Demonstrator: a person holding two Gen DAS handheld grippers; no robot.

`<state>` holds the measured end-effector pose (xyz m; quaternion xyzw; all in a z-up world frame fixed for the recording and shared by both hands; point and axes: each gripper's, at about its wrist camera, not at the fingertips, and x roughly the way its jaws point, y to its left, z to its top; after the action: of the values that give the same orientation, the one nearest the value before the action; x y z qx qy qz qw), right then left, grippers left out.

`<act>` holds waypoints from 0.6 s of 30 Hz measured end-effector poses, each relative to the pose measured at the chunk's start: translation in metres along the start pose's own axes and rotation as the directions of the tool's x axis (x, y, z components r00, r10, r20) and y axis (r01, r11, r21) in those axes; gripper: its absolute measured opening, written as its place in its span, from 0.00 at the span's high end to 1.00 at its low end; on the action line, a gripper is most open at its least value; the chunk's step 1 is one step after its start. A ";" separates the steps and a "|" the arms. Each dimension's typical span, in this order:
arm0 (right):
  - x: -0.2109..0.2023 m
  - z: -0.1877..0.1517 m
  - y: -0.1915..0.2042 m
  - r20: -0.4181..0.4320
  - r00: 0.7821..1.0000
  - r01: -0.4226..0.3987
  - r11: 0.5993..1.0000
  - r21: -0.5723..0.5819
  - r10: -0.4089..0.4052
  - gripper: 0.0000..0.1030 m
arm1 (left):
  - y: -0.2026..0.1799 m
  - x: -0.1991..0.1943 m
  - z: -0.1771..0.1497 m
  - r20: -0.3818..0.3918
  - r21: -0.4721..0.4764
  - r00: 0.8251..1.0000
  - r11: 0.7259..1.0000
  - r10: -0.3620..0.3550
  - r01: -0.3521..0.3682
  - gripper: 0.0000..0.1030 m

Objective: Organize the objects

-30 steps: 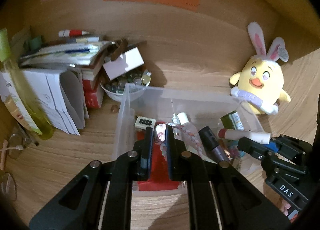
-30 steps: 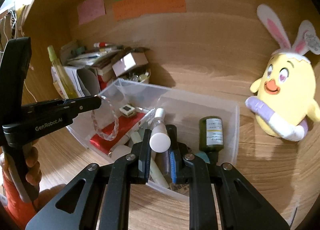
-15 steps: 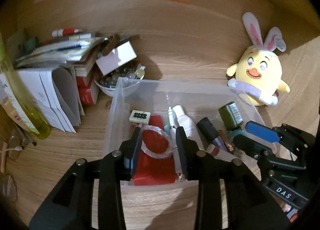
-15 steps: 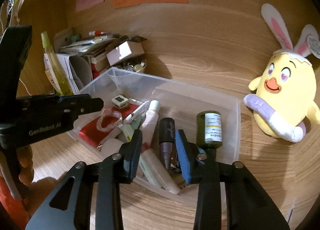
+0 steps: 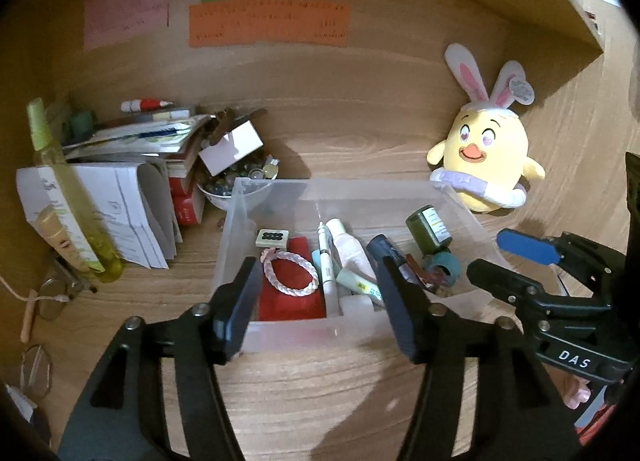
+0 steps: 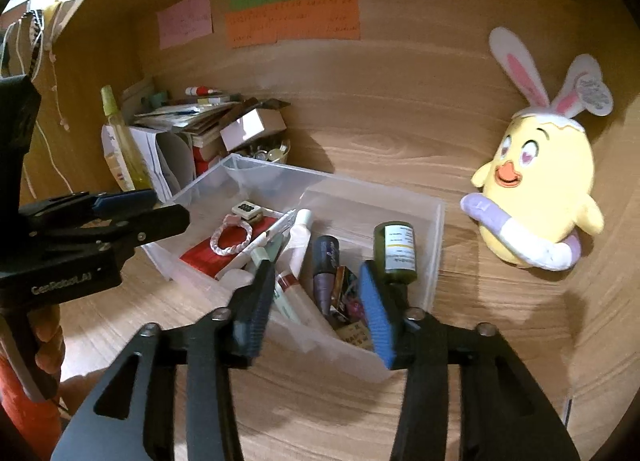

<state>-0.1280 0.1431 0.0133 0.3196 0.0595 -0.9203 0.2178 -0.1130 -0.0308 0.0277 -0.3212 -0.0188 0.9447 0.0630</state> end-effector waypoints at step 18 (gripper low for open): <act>-0.026 -0.025 0.005 0.043 0.998 0.041 0.999 -0.004 -0.041 0.21 | -0.009 -0.021 -0.025 0.030 0.027 1.000 1.000 -0.004 0.004 0.14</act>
<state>-0.0936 0.1544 0.0099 0.2981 0.0637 -0.9310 0.2008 -0.0802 -0.0243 0.0213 -0.3059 -0.0075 0.9495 0.0690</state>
